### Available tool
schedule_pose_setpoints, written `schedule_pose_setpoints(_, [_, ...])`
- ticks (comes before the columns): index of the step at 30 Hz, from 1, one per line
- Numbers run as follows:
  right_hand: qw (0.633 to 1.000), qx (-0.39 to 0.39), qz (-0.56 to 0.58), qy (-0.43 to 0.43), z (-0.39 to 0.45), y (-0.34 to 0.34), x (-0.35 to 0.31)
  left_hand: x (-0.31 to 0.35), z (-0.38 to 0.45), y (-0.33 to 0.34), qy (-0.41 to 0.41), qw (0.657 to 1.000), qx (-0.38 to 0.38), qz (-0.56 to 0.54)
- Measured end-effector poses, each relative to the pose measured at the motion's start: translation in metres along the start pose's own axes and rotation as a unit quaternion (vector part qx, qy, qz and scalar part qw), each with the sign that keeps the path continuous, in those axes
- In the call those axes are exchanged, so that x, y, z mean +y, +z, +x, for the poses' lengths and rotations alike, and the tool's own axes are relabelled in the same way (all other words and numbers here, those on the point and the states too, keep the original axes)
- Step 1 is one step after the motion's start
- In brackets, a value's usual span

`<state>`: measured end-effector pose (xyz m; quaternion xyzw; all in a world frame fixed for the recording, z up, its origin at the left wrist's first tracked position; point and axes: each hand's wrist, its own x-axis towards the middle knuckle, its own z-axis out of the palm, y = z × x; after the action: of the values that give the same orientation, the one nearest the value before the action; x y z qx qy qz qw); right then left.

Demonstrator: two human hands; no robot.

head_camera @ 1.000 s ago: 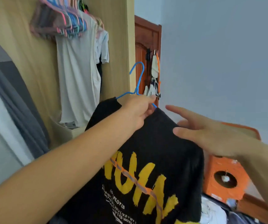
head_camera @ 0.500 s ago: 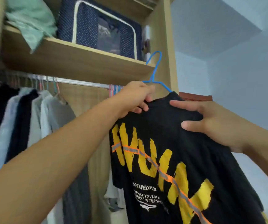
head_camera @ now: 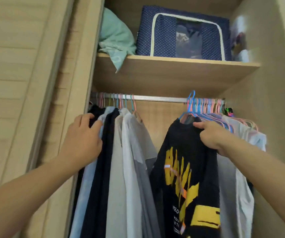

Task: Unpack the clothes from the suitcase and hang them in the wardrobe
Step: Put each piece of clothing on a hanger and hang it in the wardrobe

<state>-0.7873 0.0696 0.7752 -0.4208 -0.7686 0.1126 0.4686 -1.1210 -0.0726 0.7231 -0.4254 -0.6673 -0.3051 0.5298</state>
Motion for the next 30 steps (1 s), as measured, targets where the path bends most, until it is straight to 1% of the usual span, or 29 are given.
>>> schedule_pose_setpoints(2, [1.000,0.005,-0.019,0.008,0.019,0.020,-0.005,-0.023,-0.001,0.012,-0.016,1.000,-0.004,0.013])
schedule_pose_setpoints(5, [0.998,0.009,-0.056,0.004,0.050,0.034,-0.026,-0.042,0.015,0.027,-0.031,1.000,0.001,-0.006])
schedule_pose_setpoints(8, [0.997,0.007,-0.072,0.002,0.087,0.041,-0.056,-0.040,0.035,0.044,-0.045,0.998,0.048,-0.019])
schedule_pose_setpoints(11, [0.995,-0.007,-0.104,0.011,0.122,0.056,-0.087,-0.039,0.039,0.059,-0.042,0.994,0.098,-0.004])
schedule_pose_setpoints(14, [0.986,-0.022,-0.164,-0.014,0.146,0.081,-0.099,-0.044,0.039,0.064,-0.034,0.992,0.120,0.017])
schedule_pose_setpoints(17, [0.985,-0.044,-0.168,-0.018,0.154,0.108,-0.100,-0.045,0.038,0.068,-0.035,0.992,0.121,0.029])
schedule_pose_setpoints(19, [0.991,-0.051,-0.123,-0.010,0.155,0.118,-0.098,-0.046,0.039,0.070,-0.033,0.991,0.123,0.031])
schedule_pose_setpoints(22, [0.997,-0.004,-0.073,-0.019,0.148,0.124,-0.096,-0.048,0.038,0.072,-0.028,0.991,0.130,0.034])
schedule_pose_setpoints(23, [0.999,0.011,-0.050,-0.009,0.146,0.126,-0.093,-0.048,0.038,0.072,-0.028,0.990,0.131,0.033])
schedule_pose_setpoints(24, [1.000,0.007,-0.016,0.003,0.141,0.127,-0.090,-0.047,0.038,0.072,-0.029,0.991,0.130,0.029])
schedule_pose_setpoints(27, [0.993,-0.074,0.084,0.027,0.123,0.140,-0.095,-0.047,0.038,0.071,-0.032,0.992,0.125,0.016])
schedule_pose_setpoints(30, [0.983,-0.129,0.134,-0.002,0.114,0.164,-0.129,-0.047,0.038,0.070,-0.036,0.991,0.127,-0.002])
